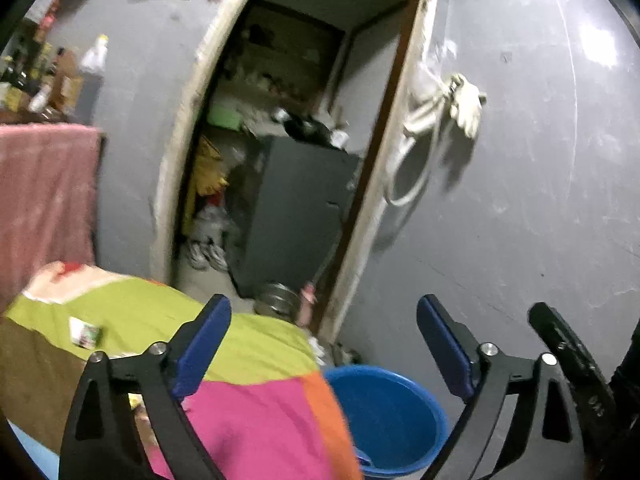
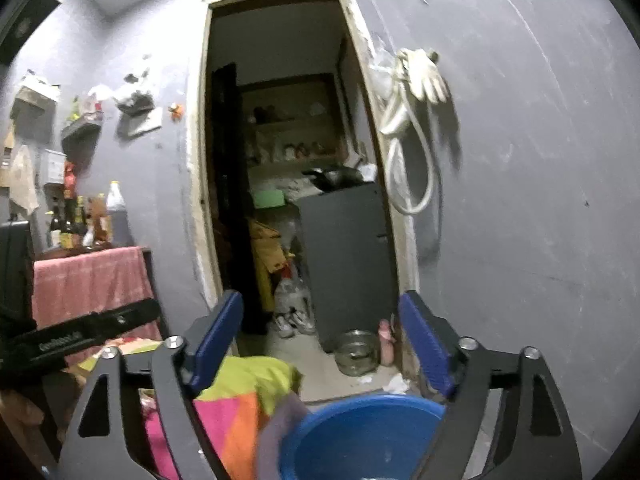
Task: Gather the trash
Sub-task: 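Bring both grippers back toward the bed, then grasp the yellow seasoning packet with left gripper while right gripper grasps white cable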
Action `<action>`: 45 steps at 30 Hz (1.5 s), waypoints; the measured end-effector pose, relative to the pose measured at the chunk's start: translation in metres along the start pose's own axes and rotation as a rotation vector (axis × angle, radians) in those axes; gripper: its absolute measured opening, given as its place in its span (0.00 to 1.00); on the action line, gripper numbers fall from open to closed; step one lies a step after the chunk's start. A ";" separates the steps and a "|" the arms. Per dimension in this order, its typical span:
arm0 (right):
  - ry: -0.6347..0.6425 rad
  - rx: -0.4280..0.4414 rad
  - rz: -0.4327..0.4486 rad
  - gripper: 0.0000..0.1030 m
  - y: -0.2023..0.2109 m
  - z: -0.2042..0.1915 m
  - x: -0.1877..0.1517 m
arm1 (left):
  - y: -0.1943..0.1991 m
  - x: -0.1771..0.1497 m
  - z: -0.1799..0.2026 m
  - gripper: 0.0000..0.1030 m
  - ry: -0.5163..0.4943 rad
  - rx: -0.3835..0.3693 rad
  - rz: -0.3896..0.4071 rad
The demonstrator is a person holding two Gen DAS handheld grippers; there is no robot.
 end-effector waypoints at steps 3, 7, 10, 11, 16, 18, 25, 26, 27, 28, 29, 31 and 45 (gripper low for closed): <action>0.012 0.020 0.029 1.00 0.007 -0.022 0.008 | 0.023 0.004 -0.024 0.99 -0.014 0.054 0.015; 0.028 0.059 0.048 1.00 0.013 -0.050 0.014 | 0.051 0.000 -0.061 0.99 0.009 0.116 0.026; 0.039 0.096 0.054 1.00 0.015 -0.072 0.013 | 0.071 -0.006 -0.086 0.99 0.017 0.165 0.035; 0.045 0.111 0.053 1.00 0.015 -0.081 0.011 | 0.078 -0.009 -0.095 0.99 0.018 0.187 0.037; 0.092 0.160 0.029 1.00 0.007 -0.121 -0.005 | 0.098 -0.026 -0.135 0.99 0.007 0.269 0.020; 0.107 0.182 0.005 1.00 0.000 -0.135 -0.015 | 0.101 -0.035 -0.149 0.99 0.009 0.289 -0.002; 0.148 0.227 -0.103 1.00 -0.032 -0.168 -0.055 | 0.093 -0.066 -0.188 0.99 0.033 0.315 -0.116; 0.149 0.233 -0.124 1.00 -0.038 -0.170 -0.060 | 0.089 -0.073 -0.192 0.99 0.037 0.312 -0.140; 0.149 0.238 -0.138 1.00 -0.042 -0.171 -0.064 | 0.084 -0.077 -0.195 0.99 0.040 0.311 -0.162; 0.148 0.248 -0.164 1.00 -0.049 -0.173 -0.070 | 0.080 -0.080 -0.197 0.99 0.043 0.310 -0.179; 0.146 0.254 -0.184 1.00 -0.054 -0.174 -0.073 | 0.076 -0.085 -0.199 0.99 0.045 0.305 -0.199; 0.144 0.264 -0.227 1.00 -0.066 -0.175 -0.083 | 0.069 -0.092 -0.202 0.99 0.049 0.297 -0.232; 0.208 0.400 -0.512 0.54 -0.123 -0.204 -0.151 | 0.009 -0.109 -0.204 0.70 0.099 0.185 -0.381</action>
Point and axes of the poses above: each gripper's, at about its wrist camera, not at the fingertips, and y roughly against the way its jaws point, z to its right, x to its top, the point moved 10 cm from there along -y, roughly the way its jaws point, and after that the axes turned 6 degrees about -z, right-handed, at the moved point
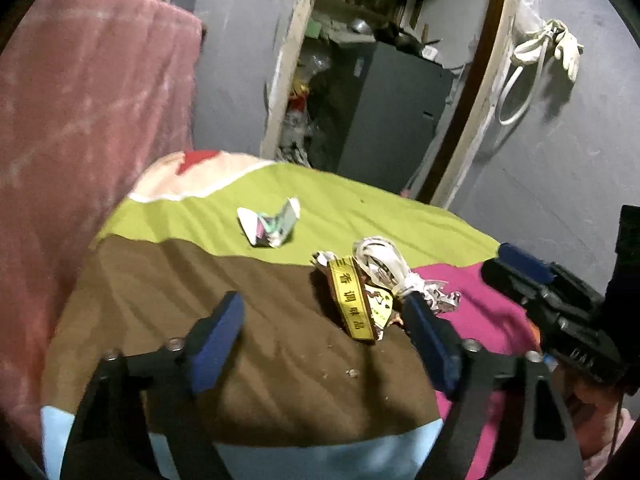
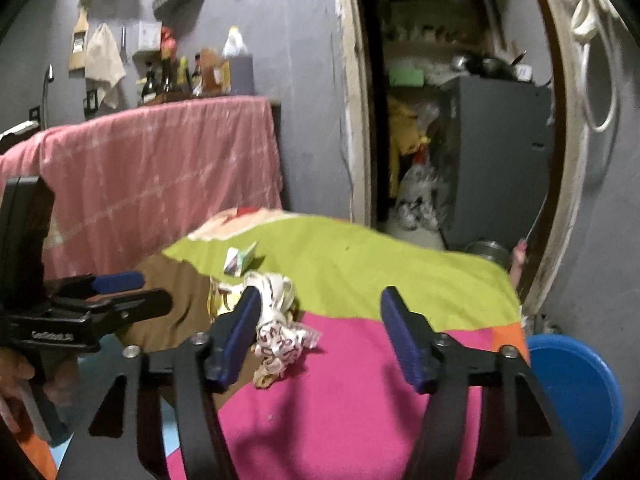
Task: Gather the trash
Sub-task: 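Grasp the yellow seasoning packet with left gripper while right gripper grasps white cable, then carry packet and cable over the blue bucket and open both grippers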
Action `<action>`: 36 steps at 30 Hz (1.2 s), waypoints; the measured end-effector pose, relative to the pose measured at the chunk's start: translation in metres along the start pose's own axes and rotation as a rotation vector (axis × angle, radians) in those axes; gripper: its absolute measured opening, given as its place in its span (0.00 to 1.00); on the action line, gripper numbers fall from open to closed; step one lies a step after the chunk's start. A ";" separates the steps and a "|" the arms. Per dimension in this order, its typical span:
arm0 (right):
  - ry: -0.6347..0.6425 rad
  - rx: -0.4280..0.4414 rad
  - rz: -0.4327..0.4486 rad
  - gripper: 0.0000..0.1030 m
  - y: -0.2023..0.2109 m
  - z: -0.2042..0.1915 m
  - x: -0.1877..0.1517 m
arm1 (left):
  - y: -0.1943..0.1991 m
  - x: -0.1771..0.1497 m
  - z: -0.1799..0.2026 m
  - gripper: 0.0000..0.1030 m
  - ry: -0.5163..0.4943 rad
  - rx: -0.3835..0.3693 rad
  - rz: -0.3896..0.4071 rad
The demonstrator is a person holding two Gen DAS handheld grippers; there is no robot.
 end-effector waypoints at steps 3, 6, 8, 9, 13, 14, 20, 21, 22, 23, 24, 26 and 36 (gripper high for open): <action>0.000 0.039 -0.057 0.52 -0.015 -0.004 -0.008 | -0.011 -0.001 0.001 0.64 0.025 -0.030 -0.030; 0.005 0.073 -0.106 0.49 -0.026 -0.008 -0.017 | -0.020 -0.001 0.002 0.55 0.039 -0.049 -0.058; 0.012 0.087 -0.127 0.49 -0.030 -0.010 -0.021 | -0.025 -0.001 0.002 0.50 0.052 -0.059 -0.071; 0.016 0.094 -0.140 0.48 -0.034 -0.012 -0.023 | -0.027 0.000 0.003 0.48 0.059 -0.065 -0.075; 0.013 0.121 -0.180 0.41 -0.047 -0.018 -0.027 | -0.034 0.001 0.003 0.36 0.084 -0.077 -0.095; 0.011 0.125 -0.185 0.38 -0.048 -0.018 -0.027 | -0.035 0.001 0.003 0.32 0.088 -0.082 -0.101; 0.010 0.136 -0.196 0.24 -0.048 -0.019 -0.029 | -0.033 0.003 0.002 0.21 0.106 -0.101 -0.107; 0.007 0.137 -0.194 0.21 -0.047 -0.019 -0.029 | -0.031 0.003 0.003 0.20 0.106 -0.096 -0.106; 0.006 0.137 -0.191 0.19 -0.046 -0.019 -0.029 | -0.033 0.004 0.004 0.20 0.106 -0.090 -0.106; 0.006 0.133 -0.186 0.16 -0.045 -0.019 -0.029 | -0.031 0.003 0.004 0.19 0.105 -0.083 -0.105; 0.006 0.133 -0.183 0.14 -0.044 -0.020 -0.029 | -0.029 0.004 0.004 0.18 0.105 -0.074 -0.098; 0.003 0.129 -0.168 0.13 -0.040 -0.019 -0.029 | -0.022 0.004 0.004 0.17 0.103 -0.053 -0.078; -0.040 0.105 0.010 0.12 0.012 -0.009 -0.005 | 0.021 0.009 0.018 0.17 0.074 0.017 0.071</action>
Point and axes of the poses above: each gripper's, at about its wrist camera, not at the fingertips, and y roughly against the way its jaws point, z to its right, x to its top, the point moved 10 cm from there along -y, roughly the way its jaws point, and after that the axes turned 6 degrees about -z, right-handed, at the moved point
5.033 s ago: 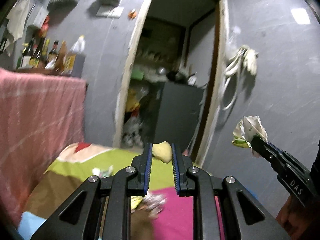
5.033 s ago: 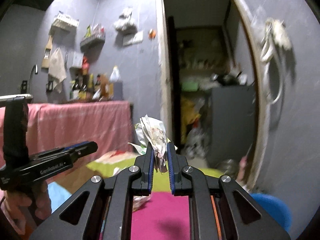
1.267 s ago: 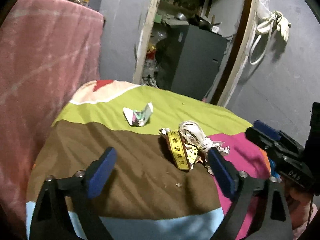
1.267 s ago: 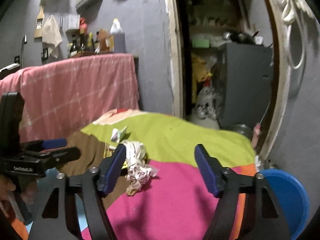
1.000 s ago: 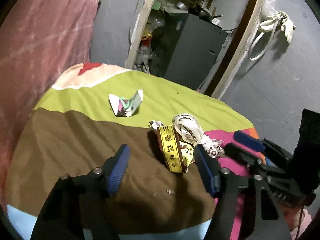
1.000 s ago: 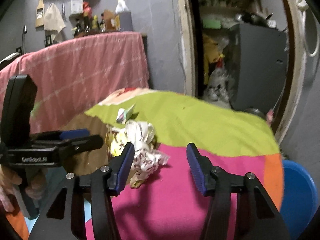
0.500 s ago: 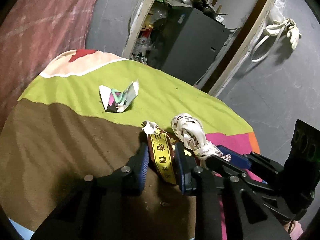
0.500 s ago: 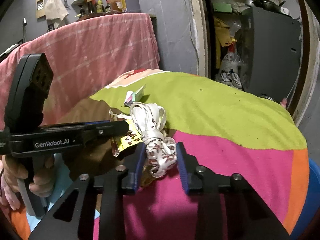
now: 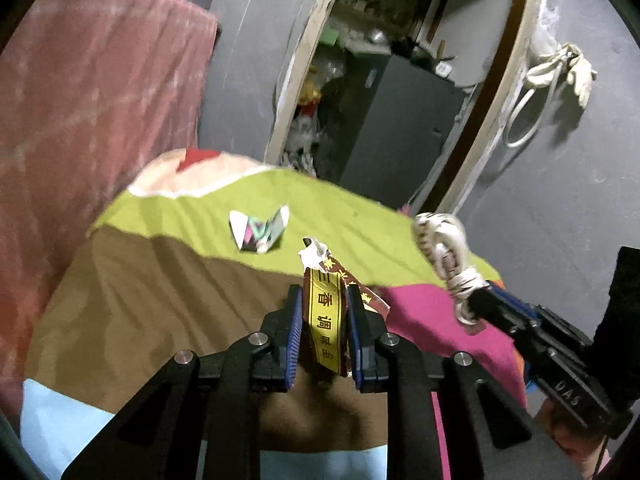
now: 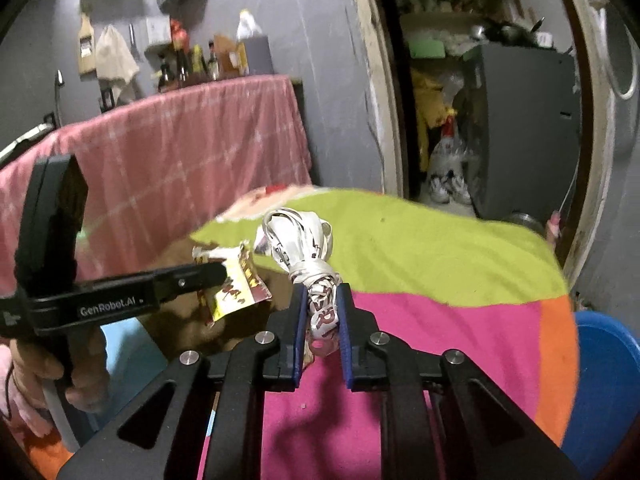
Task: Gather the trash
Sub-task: 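Carry packet and cable over the blue bucket and open both grippers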
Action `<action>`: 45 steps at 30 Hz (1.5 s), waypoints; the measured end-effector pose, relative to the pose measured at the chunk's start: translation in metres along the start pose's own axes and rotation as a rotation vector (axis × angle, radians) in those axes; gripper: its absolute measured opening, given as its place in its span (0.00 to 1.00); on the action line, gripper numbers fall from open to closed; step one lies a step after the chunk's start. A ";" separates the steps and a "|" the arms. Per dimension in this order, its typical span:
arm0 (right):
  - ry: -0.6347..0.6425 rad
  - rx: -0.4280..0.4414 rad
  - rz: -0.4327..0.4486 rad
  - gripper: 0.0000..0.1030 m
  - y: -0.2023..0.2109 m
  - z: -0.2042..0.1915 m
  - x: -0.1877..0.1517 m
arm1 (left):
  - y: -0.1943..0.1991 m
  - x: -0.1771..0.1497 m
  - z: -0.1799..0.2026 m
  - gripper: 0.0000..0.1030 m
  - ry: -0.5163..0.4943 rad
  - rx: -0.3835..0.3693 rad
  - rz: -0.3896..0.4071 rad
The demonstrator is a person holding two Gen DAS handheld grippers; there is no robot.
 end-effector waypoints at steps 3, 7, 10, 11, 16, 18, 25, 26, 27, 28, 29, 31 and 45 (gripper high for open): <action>0.002 -0.031 0.077 0.12 0.026 0.003 0.011 | 0.017 0.007 0.014 0.17 -0.036 0.007 0.072; 0.005 -0.097 0.197 0.12 0.066 0.011 0.028 | 0.040 0.023 0.047 0.17 -0.083 0.000 0.195; 0.015 -0.160 0.284 0.12 0.100 0.020 0.038 | 0.057 0.035 0.077 0.17 -0.120 -0.023 0.289; 0.018 -0.176 0.304 0.12 0.109 0.022 0.041 | 0.061 0.037 0.088 0.17 -0.132 -0.030 0.316; 0.031 -0.300 0.429 0.12 0.167 0.044 0.049 | 0.072 0.040 0.141 0.17 -0.181 -0.077 0.419; 0.029 -0.345 0.468 0.12 0.186 0.054 0.049 | 0.076 0.040 0.164 0.17 -0.200 -0.101 0.459; 0.005 -0.503 0.564 0.12 0.244 0.102 0.042 | 0.069 0.035 0.237 0.17 -0.255 -0.170 0.529; 0.002 -0.515 0.568 0.12 0.249 0.107 0.039 | 0.066 0.035 0.247 0.17 -0.257 -0.180 0.530; -0.003 -0.532 0.571 0.12 0.253 0.114 0.036 | 0.062 0.034 0.256 0.17 -0.258 -0.188 0.531; -0.011 -0.550 0.571 0.12 0.257 0.123 0.033 | 0.060 0.033 0.264 0.17 -0.261 -0.192 0.531; -0.019 -0.561 0.571 0.12 0.262 0.131 0.029 | 0.056 0.031 0.271 0.17 -0.264 -0.197 0.528; -0.035 -0.577 0.562 0.12 0.265 0.146 0.020 | 0.045 0.030 0.283 0.17 -0.267 -0.207 0.513; -0.235 -0.564 0.385 0.12 0.233 0.217 -0.039 | -0.053 0.004 0.314 0.17 -0.290 -0.178 0.237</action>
Point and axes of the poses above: each gripper's, at about its wrist camera, not at the fingertips, and y roughly against the way its jaws point, z to its right, x to its top, the point moved 10 cm from there along -y, roughly the way its jaws point, and after that the axes turned 6 degrees about -z, right-handed, at the moved point
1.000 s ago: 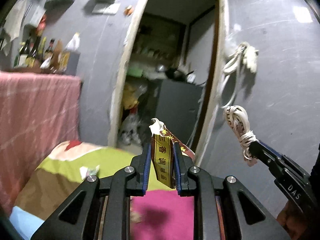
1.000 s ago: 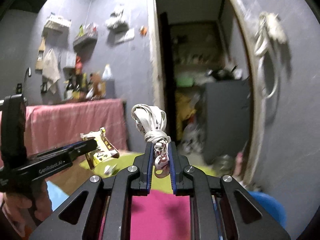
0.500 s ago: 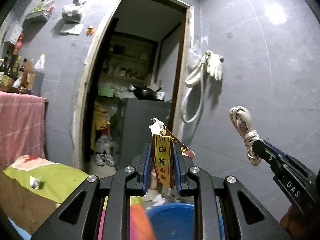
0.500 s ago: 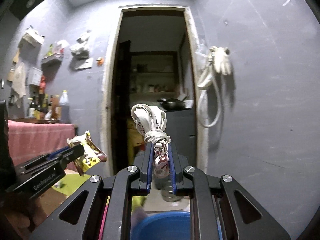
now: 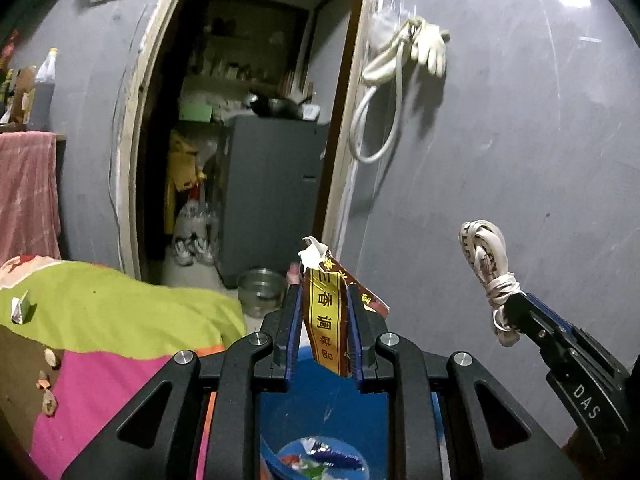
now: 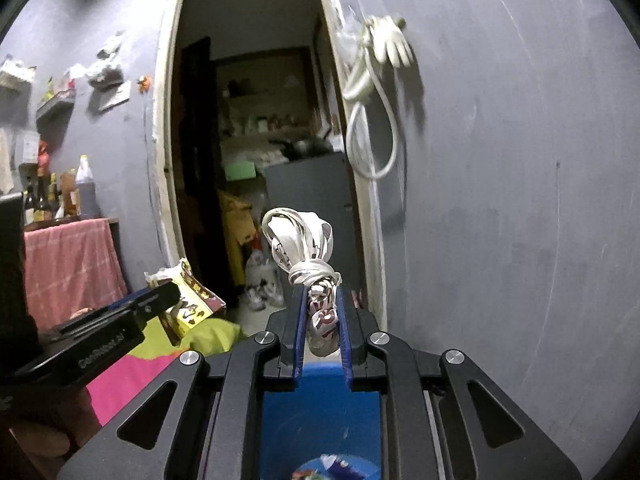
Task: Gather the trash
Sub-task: 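Carry packet and cable over the blue bucket and open both grippers, then bring both grippers back over the bed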
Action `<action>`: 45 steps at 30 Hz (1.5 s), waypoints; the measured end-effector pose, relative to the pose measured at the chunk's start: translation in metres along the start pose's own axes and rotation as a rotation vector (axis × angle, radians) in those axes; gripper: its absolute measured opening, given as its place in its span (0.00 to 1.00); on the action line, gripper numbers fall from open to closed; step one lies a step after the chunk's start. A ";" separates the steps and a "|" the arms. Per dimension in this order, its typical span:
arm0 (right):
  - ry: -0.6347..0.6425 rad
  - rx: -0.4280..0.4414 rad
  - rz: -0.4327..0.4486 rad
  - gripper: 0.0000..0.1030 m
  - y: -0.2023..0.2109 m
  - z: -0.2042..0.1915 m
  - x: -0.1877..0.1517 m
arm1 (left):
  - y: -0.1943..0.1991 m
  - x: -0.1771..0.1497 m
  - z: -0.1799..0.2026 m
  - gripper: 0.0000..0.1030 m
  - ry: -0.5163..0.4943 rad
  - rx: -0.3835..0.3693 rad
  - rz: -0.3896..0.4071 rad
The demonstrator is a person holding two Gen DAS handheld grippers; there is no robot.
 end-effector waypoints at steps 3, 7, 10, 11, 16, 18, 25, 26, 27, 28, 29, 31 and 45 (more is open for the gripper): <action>-0.009 0.009 -0.034 0.12 -0.007 0.001 -0.007 | -0.009 -0.013 0.000 0.17 0.000 0.001 -0.036; -0.013 0.012 -0.083 0.12 -0.018 0.002 -0.018 | -0.022 -0.030 0.000 0.17 0.002 -0.001 -0.098; -0.019 0.017 -0.120 0.13 -0.025 0.003 -0.026 | -0.030 -0.042 -0.001 0.17 0.001 -0.005 -0.151; -0.022 0.017 -0.132 0.13 -0.027 0.004 -0.029 | -0.033 -0.045 -0.002 0.17 0.004 -0.003 -0.169; -0.032 0.021 -0.187 0.14 -0.037 0.005 -0.040 | -0.047 -0.061 -0.005 0.17 0.020 -0.005 -0.240; -0.034 0.023 -0.204 0.15 -0.040 0.007 -0.043 | -0.052 -0.065 -0.006 0.17 0.022 -0.008 -0.262; -0.032 0.027 -0.245 0.16 -0.047 0.006 -0.049 | -0.059 -0.076 -0.008 0.17 0.039 -0.017 -0.310; -0.032 0.027 -0.247 0.16 -0.047 0.006 -0.050 | -0.060 -0.077 -0.009 0.17 0.041 -0.016 -0.318; -0.033 0.025 -0.248 0.18 -0.047 0.006 -0.050 | -0.060 -0.078 -0.011 0.17 0.044 -0.013 -0.327; -0.035 0.026 -0.252 0.18 -0.048 0.007 -0.051 | -0.060 -0.078 -0.012 0.18 0.049 -0.013 -0.333; -0.037 0.027 -0.254 0.19 -0.048 0.006 -0.051 | -0.061 -0.078 -0.013 0.18 0.056 -0.012 -0.338; -0.038 0.027 -0.253 0.20 -0.048 0.006 -0.051 | -0.060 -0.079 -0.016 0.20 0.069 -0.010 -0.346; 0.005 0.018 -0.097 0.47 -0.014 -0.013 -0.008 | -0.007 -0.034 -0.036 0.44 0.129 -0.040 -0.204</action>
Point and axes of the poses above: each gripper's, at about its wrist camera, not at the fingertips, and y roughly against the way its jaws point, z to its right, x to its top, the point moved 10 cm from there along -y, roughly the way its jaws point, and after that the axes turned 6 degrees about -z, right-handed, at the moved point
